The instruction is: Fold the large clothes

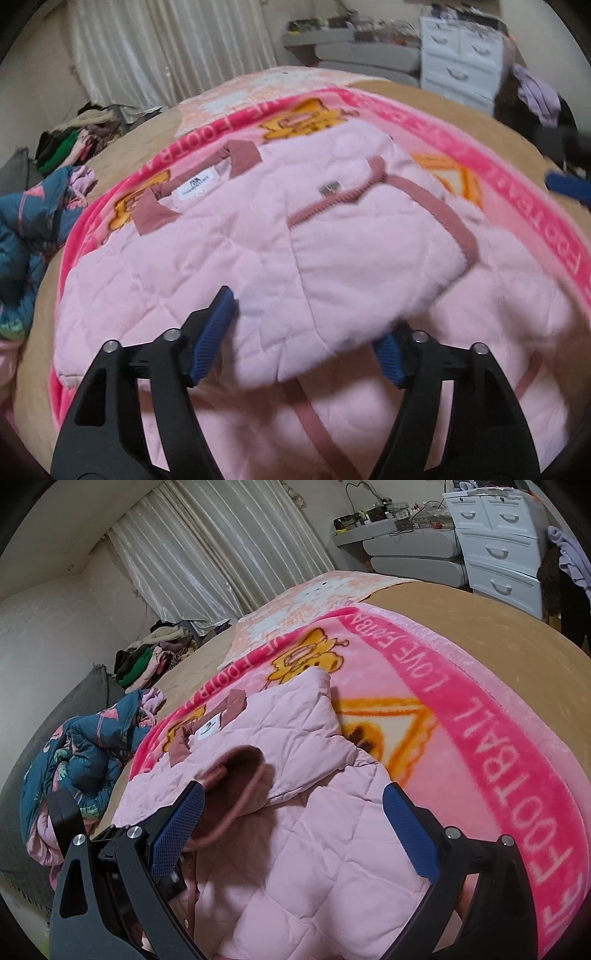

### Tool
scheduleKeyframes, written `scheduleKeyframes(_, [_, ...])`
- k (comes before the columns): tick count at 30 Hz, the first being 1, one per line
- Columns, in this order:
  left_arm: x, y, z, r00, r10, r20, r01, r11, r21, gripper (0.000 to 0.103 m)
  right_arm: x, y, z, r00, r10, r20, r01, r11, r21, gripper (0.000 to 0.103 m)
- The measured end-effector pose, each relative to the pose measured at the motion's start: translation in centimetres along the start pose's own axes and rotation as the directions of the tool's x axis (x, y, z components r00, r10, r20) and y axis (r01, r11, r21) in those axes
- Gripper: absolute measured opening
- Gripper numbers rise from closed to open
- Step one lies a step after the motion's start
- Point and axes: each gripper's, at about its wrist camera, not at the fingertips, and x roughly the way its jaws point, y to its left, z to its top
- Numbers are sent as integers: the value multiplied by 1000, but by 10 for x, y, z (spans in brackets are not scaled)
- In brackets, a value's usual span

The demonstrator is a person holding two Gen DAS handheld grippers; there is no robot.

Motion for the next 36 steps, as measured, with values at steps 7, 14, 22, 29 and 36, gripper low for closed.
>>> scheduleKeyframes(7, [-19,24,-21,992,-117,-39,113,988,-102,90,11,12,-4,999,21,-36,-22,1000,-13,97])
scheduleKeyframes(14, [-42,76,-31,996,-84,-8,80,975,-207,94,40,40,-21,989,63,-131,-68,997,-32,97])
scheduleKeyframes(22, [-57,156,-49,1000,23,17,-16,933,-360,94,90,62,-48,964,86,-250,-89,996,-2,97])
scheduleKeyframes(29, [-64,213,-70,997,70,19,-52,869,-492,94,116,60,-60,953,96,-287,-78,994,73,84])
scheduleKeyframes(36, [-64,241,-80,995,100,30,-65,821,-568,94,118,60,-63,962,109,-249,-98,994,55,42])
